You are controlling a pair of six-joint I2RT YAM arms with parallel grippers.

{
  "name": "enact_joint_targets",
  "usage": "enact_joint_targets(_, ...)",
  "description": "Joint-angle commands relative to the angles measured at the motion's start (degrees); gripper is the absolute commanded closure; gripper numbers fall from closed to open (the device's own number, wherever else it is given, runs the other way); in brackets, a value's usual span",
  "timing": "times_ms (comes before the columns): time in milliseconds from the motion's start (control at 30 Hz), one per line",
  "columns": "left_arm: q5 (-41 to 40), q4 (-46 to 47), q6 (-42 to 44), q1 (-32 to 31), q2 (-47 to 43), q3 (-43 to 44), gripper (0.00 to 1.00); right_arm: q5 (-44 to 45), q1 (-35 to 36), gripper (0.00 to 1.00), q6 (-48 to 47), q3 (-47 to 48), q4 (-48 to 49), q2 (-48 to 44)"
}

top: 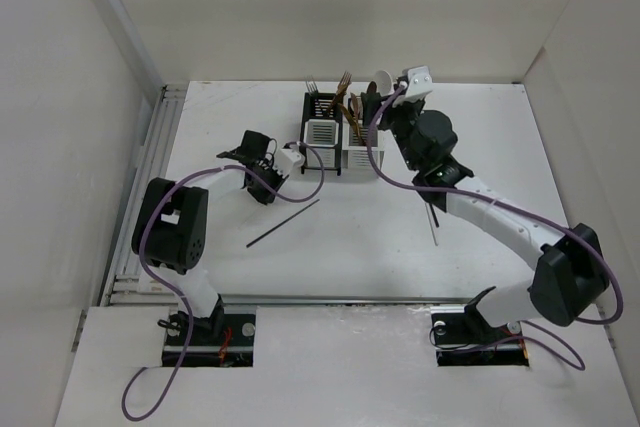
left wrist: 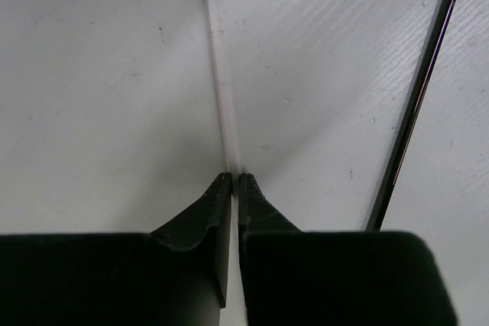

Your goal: Sort the eating utensils into containers

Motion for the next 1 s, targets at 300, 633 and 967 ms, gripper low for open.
enact_joint_targets(300,-1.1,-11.0,3.2,2.9,-6.7,-6.8,1.00,4.5,-0.8,0.21,-2.8,-1.5,1.6,-6.7)
enact_joint_targets(633,2.4,-12.2,2.2,5.4,-12.0,-6.9,1.00,5.2,-0.8,0.21,-3.3,-4.4,1.6,-9.8)
enact_joint_targets(967,19.1,-7.4,0.7,10.2,-21.4,3.7,1.00,2.7,-5.0,0.23,3.0,-3.8,1.6,-6.7)
